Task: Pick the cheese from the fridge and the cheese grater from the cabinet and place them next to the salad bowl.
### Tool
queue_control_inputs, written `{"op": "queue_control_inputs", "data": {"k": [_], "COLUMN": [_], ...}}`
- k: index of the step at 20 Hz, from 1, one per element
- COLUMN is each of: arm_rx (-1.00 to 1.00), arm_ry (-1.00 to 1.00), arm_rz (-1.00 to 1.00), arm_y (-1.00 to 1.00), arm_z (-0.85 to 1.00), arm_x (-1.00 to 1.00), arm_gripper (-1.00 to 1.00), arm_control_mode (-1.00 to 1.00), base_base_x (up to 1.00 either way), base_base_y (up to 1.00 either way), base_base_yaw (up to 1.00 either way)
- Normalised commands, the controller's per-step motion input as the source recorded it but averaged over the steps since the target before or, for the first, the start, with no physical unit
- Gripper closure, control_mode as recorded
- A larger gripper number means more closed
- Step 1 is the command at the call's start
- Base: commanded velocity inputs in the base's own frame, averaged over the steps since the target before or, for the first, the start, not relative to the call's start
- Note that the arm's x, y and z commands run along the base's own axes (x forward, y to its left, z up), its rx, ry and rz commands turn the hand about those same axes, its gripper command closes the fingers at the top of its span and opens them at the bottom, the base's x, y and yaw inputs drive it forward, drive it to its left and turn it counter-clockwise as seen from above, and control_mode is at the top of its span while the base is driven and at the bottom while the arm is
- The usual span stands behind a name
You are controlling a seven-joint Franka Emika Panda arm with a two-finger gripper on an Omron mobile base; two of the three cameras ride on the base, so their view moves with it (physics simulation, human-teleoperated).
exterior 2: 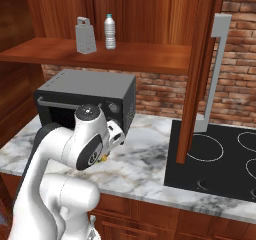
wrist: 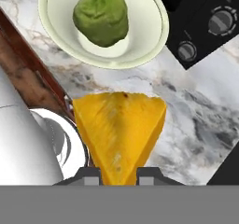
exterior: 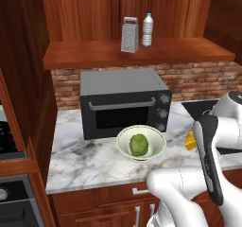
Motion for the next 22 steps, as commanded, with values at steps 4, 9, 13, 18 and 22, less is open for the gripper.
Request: {"op": "queue_control_inputs", "data": {"k": [4,9,13,18,22], "arm_rx": [0.14,0.06,0.00,-0.01,0.00], "arm_ry": [-0.06,-0.01,-0.08,-0.13,-0.16], "arm_rz": [0.29,0.25,0.09,0.05,0.04], "arm_y": [-0.16,0.03,0.12,0.05,0.00], "arm_z": [-0.40,-0.50,-0.54,-0.49,-0.54], "arm_x": [0.01,0.13,0.24,0.31,0.40], "arm_gripper": [1.00,1.00,1.00,1.00,1.00], "arm_control_mode": [-1.00,-1.00,-1.00,-1.00,-1.00], "base_base_x": [0.00,0.00,0.00,0.00,0.00], "base_base_y": [0.00,0.00,0.00,0.00,0.00], "base_base_yaw": [0.00,0.00,0.00,0.00,0.00]}}
